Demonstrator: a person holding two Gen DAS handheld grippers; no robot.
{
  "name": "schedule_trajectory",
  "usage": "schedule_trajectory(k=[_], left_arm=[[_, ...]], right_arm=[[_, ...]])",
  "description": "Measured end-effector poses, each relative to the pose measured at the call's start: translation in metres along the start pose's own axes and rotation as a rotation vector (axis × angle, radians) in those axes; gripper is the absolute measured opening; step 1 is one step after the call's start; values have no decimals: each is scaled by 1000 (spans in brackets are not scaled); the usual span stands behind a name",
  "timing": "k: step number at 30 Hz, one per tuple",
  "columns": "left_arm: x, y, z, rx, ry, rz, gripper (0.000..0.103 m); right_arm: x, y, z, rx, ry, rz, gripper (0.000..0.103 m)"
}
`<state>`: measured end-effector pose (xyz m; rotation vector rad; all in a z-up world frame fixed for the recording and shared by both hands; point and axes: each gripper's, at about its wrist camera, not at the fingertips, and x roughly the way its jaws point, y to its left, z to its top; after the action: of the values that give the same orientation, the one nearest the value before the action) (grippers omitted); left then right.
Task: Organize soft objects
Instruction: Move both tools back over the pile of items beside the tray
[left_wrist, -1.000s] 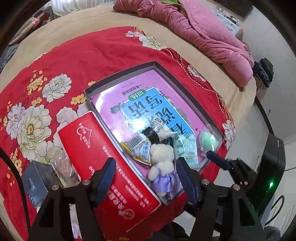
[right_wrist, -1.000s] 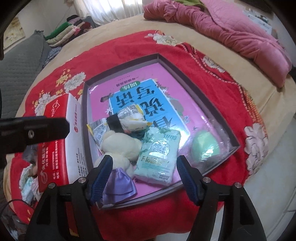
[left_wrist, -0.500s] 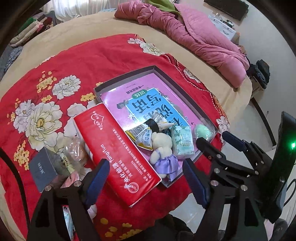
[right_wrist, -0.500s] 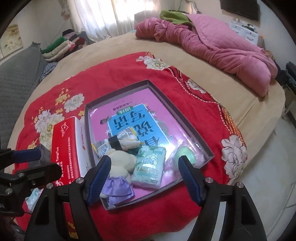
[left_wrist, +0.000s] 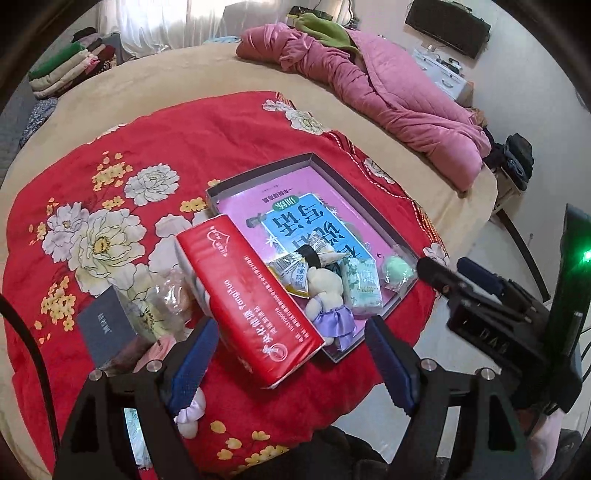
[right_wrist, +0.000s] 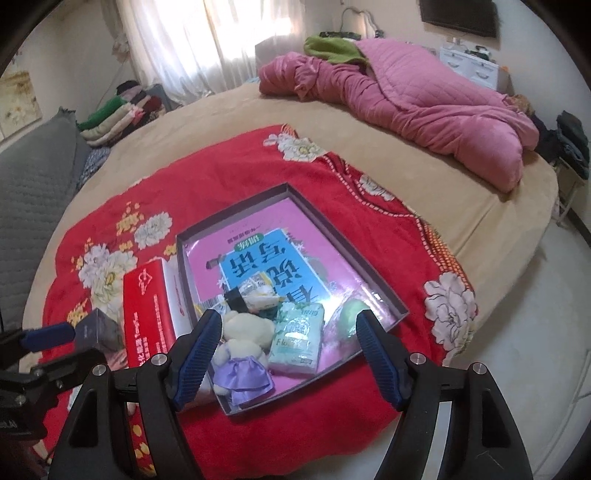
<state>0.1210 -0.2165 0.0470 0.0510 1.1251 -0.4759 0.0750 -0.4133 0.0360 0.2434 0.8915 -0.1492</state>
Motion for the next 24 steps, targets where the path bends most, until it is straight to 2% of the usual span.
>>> schedule_trajectory(k=[17,24], left_arm=[[-27,34,-28,-62,-31,52,81],[-43,44,-35,-80,-54,63,81]], right_arm=[[-39,22,-1,-43,-69,-4,76],[-67,50,1,-139,-131,-14,76]])
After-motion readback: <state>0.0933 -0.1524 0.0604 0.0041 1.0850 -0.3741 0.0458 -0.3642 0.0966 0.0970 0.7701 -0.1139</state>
